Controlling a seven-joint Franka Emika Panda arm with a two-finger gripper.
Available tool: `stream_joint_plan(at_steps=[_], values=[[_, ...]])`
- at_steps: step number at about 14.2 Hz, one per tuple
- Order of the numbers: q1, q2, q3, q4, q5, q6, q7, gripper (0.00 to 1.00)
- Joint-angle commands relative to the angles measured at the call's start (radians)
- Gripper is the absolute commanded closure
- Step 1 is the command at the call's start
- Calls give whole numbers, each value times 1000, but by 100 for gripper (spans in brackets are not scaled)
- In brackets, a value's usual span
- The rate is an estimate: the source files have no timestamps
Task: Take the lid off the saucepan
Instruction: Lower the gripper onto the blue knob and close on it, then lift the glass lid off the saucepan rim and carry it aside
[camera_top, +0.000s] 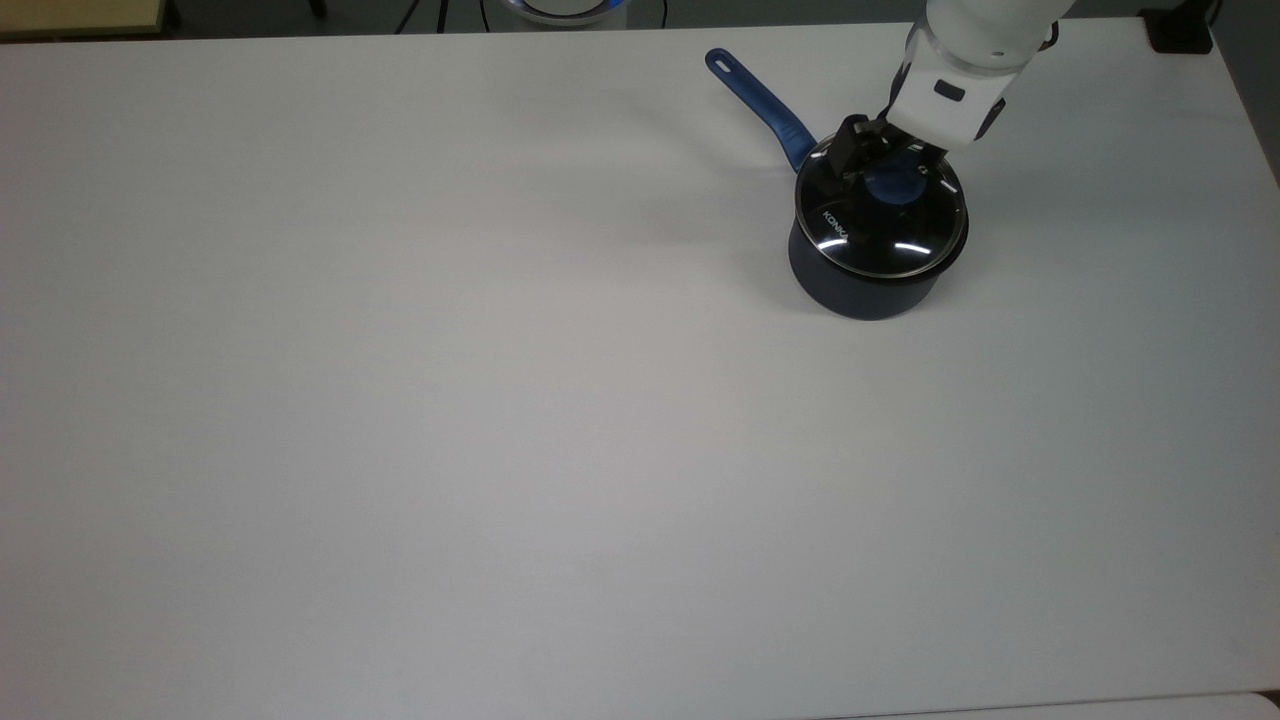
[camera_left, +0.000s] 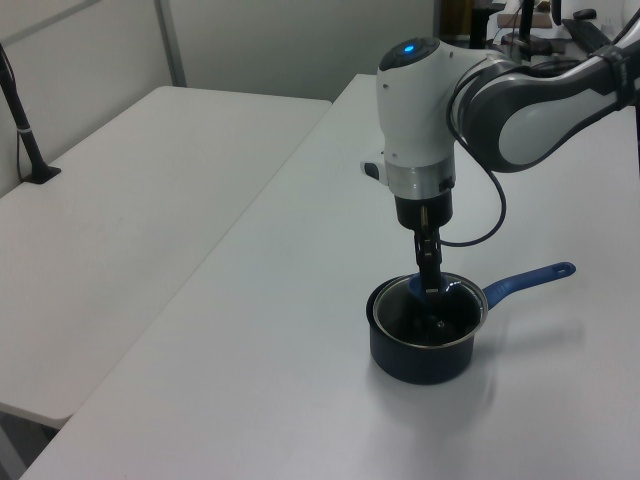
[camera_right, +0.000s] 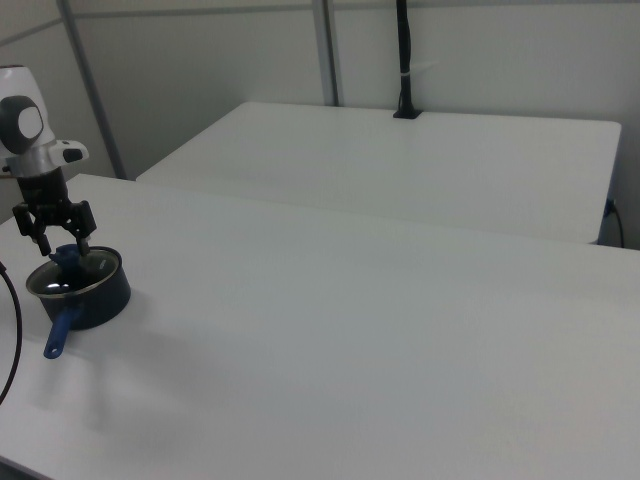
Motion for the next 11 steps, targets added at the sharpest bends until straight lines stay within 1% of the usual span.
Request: stream_joint_plan(at_steps=[1, 6, 8, 9, 11], values=[[16, 10, -12, 1, 6, 30, -2, 18], [30, 17, -12, -2, 5, 38, -4, 32], [30, 17, -12, -1, 5, 43, -5, 40], [30, 17, -12, -1, 5, 53, -5, 46], [28, 17, -12, -1, 5, 58, -8, 51]])
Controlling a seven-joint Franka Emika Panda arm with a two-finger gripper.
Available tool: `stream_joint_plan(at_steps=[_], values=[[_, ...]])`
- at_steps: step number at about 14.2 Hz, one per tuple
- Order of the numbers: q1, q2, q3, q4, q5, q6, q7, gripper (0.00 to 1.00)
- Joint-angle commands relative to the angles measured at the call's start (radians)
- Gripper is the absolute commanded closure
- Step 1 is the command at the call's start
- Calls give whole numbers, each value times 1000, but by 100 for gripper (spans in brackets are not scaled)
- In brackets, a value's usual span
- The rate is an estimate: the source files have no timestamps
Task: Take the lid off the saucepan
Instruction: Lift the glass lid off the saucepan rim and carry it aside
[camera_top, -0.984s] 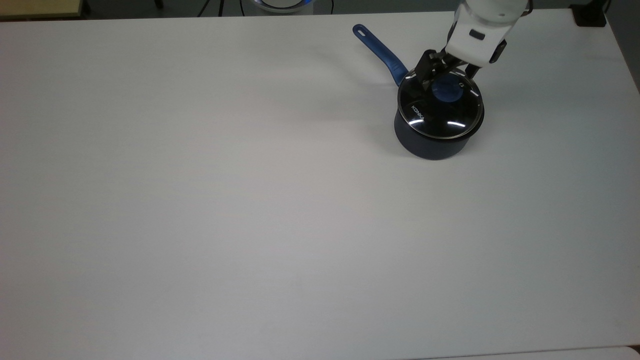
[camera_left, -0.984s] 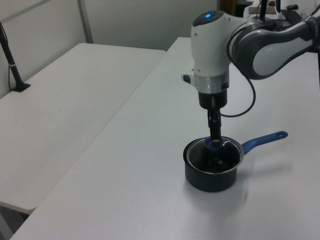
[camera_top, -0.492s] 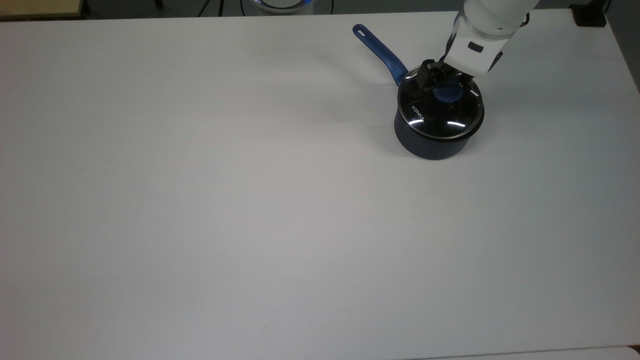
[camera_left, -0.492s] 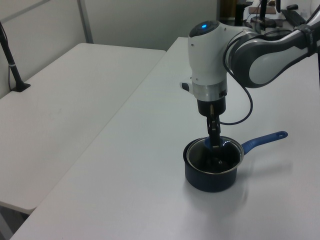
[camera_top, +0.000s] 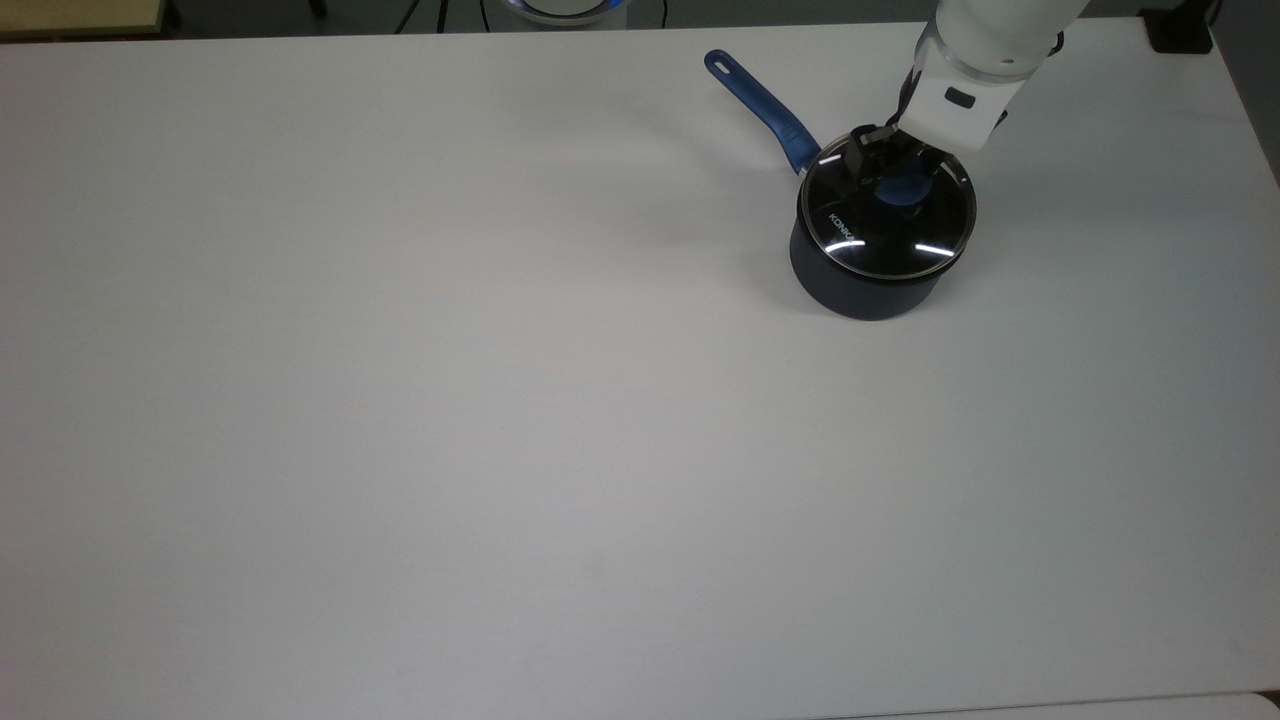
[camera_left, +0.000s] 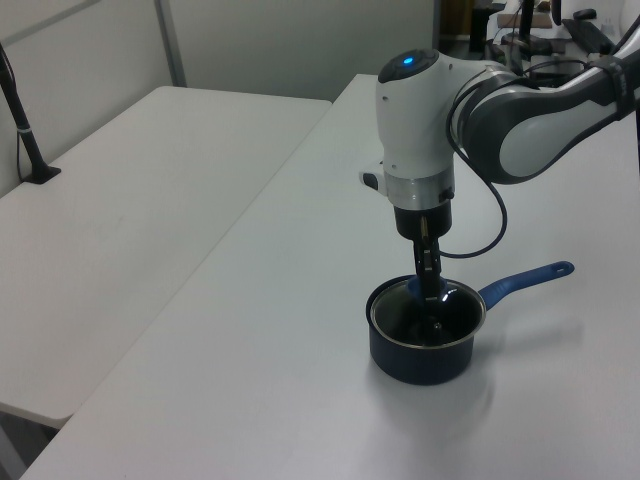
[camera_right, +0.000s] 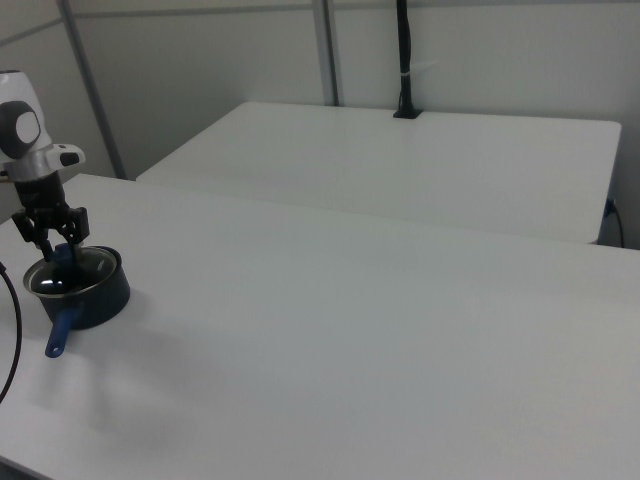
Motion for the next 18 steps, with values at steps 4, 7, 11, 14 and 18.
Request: stream_joint_plan(at_steps=[4, 7, 11, 14, 18], values=[[5, -53, -11, 2, 8, 21, -11, 52], [-4, -99, -27, 5, 3, -62, -35, 52], [-117, -143, -25, -3, -30, -120, -84, 52], [-209, -197, -25, -39, -36, -128, -155, 52], [-313, -203, -21, -137, -81, -67, -186, 53]])
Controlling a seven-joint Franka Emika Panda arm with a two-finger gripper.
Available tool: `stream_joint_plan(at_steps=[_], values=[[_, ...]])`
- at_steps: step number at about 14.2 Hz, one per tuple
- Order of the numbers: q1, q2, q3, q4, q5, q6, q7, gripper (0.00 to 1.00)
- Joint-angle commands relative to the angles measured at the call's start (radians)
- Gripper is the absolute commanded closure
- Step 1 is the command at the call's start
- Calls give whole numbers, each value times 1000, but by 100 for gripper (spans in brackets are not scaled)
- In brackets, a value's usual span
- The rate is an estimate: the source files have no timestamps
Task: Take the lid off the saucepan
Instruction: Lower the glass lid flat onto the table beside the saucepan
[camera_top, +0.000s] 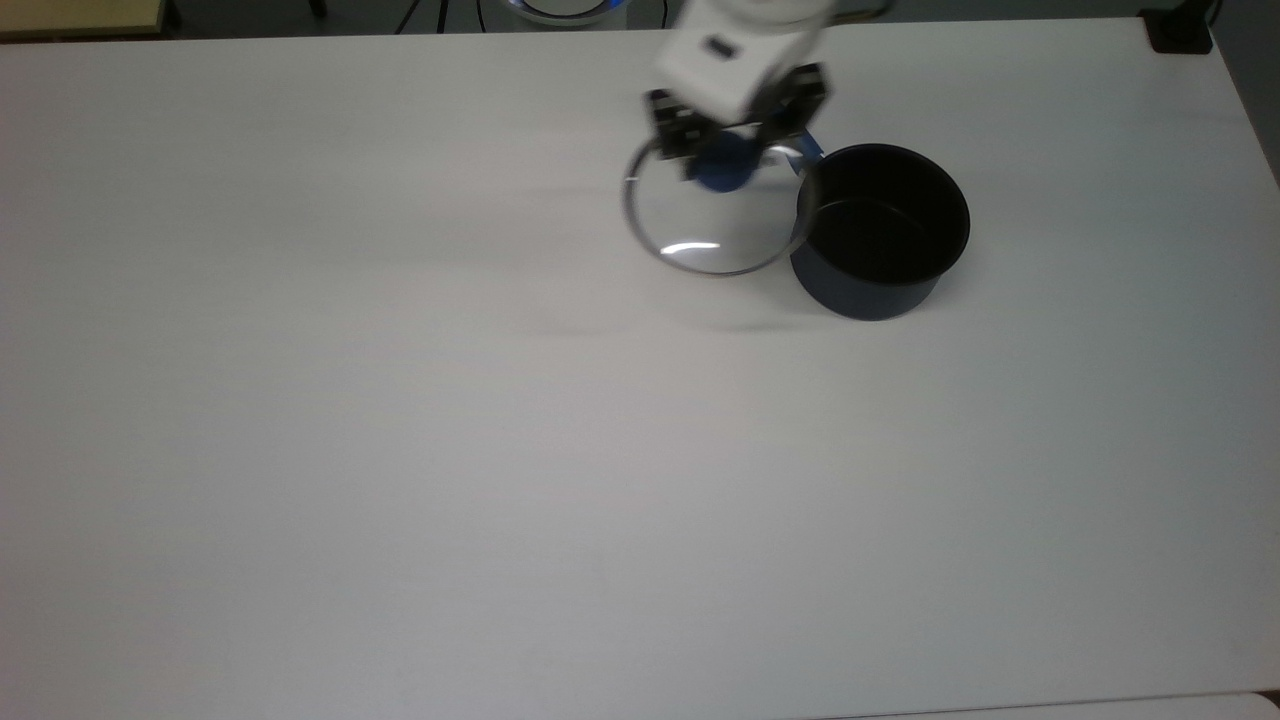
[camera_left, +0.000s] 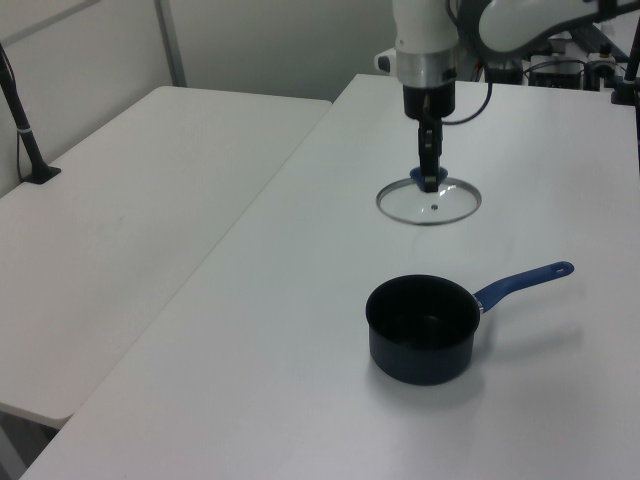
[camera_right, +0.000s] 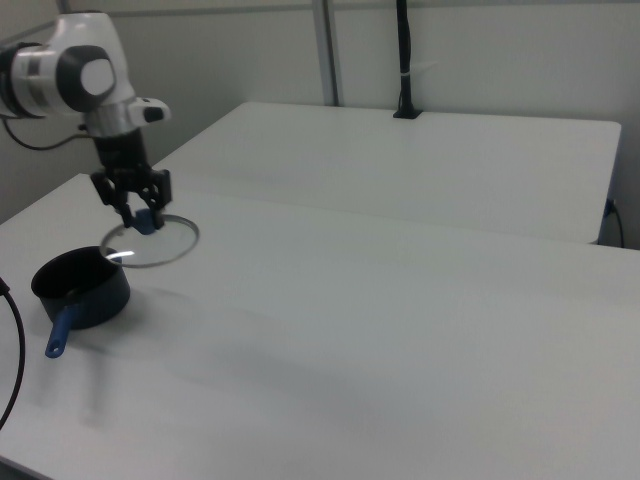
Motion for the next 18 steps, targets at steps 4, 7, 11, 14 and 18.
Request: stream_joint_plan(at_steps=[4, 7, 11, 14, 18], values=[[-147, -27, 9, -292, -86, 249, -18, 53], [-194, 14, 9, -294, -113, 315, -17, 53], [-212, 66, 9, -295, -145, 344, -11, 52], [-227, 79, 9, -289, -152, 344, -8, 17], [-229, 41, 9, -263, -152, 313, -5, 0]])
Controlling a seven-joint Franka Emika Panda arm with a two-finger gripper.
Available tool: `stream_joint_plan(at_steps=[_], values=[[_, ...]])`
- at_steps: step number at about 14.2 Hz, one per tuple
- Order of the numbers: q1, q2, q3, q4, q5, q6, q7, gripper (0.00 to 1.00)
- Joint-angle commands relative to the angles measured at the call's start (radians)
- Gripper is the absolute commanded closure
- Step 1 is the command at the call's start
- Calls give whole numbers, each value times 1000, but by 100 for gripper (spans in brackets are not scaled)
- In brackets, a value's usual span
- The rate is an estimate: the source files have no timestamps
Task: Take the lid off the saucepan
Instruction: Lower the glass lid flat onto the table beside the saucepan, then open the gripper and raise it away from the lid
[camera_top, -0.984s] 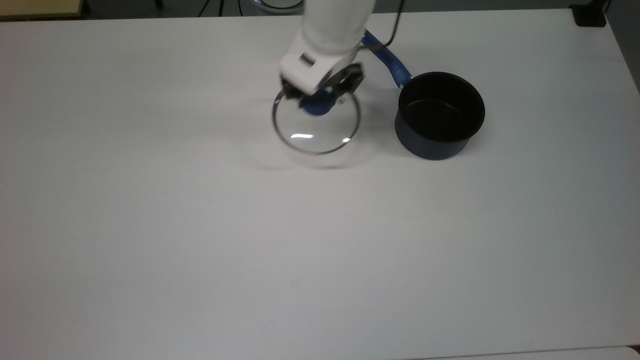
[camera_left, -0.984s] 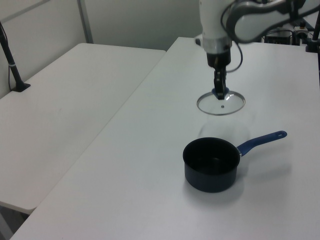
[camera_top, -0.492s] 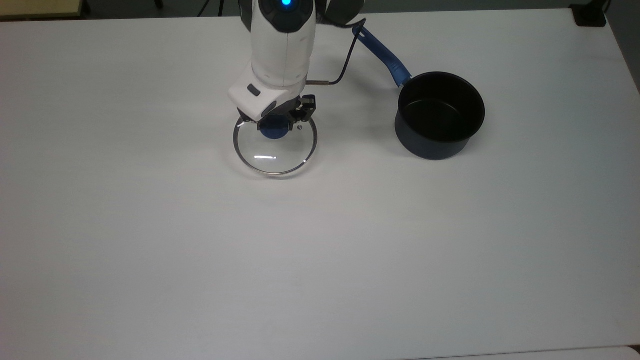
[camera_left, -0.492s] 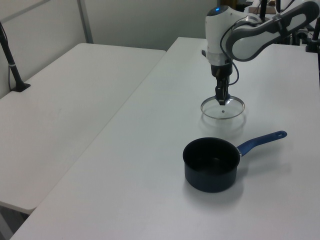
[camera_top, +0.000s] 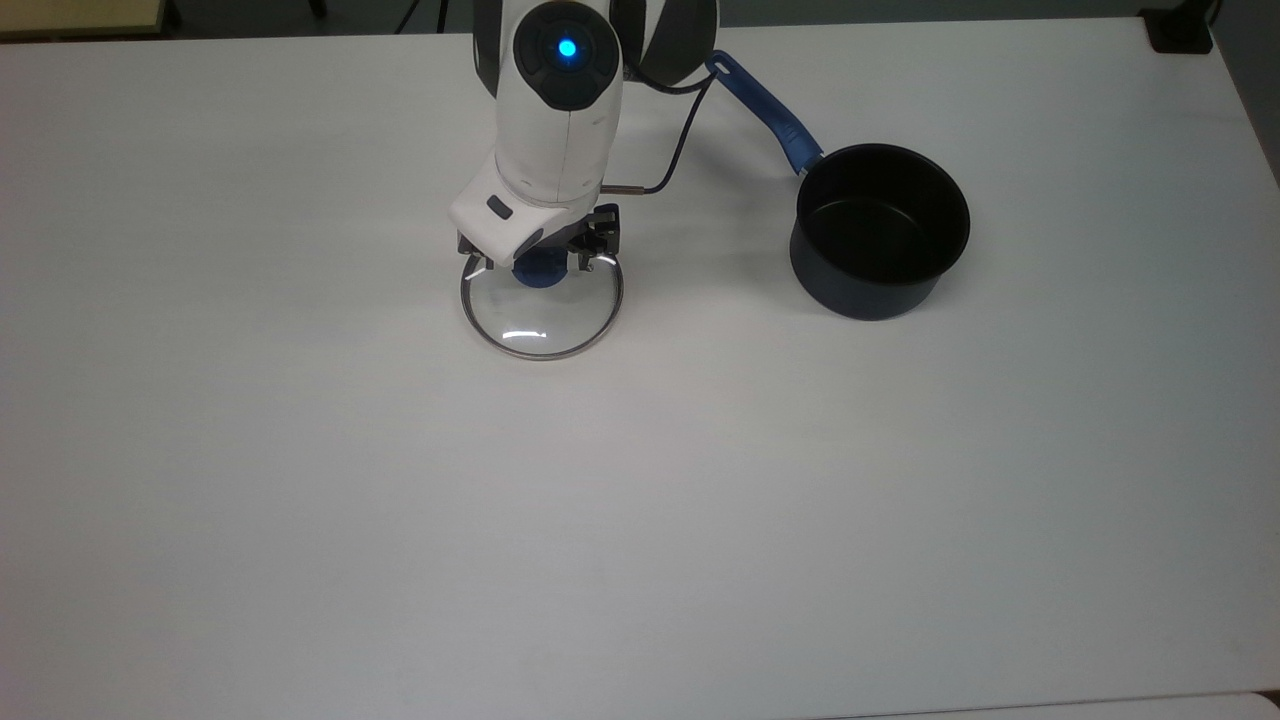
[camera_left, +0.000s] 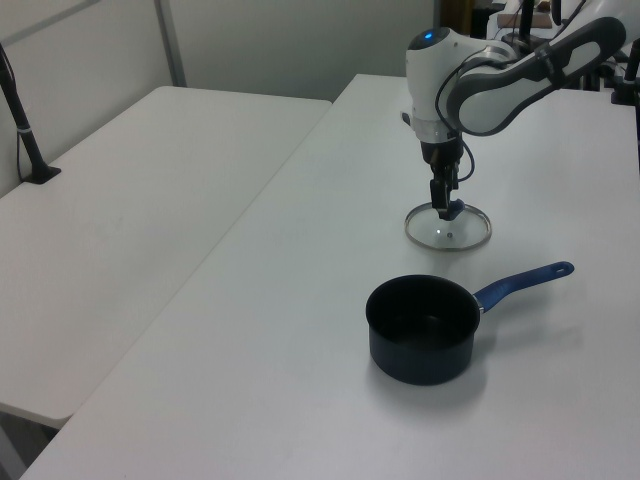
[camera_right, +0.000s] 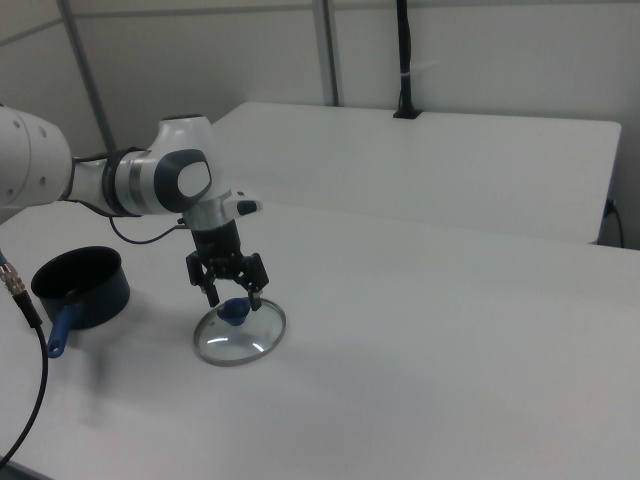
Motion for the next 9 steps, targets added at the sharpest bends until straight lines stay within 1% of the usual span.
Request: stream_joint_plan(at_steps=[1, 2, 3, 5, 7, 8, 9], values=[[-7, -79, 8, 27, -18, -46, 8, 0], [-7, -104, 9, 49, -16, -92, 14, 0], [-9, -141, 15, 89, -16, -170, 35, 0], [-42, -185, 32, 131, -6, -247, 40, 0], [-106, -233, 89, 149, 17, -262, 54, 0], [-154, -264, 131, 152, 40, -267, 75, 0], [-171, -279, 150, 154, 47, -282, 82, 0]])
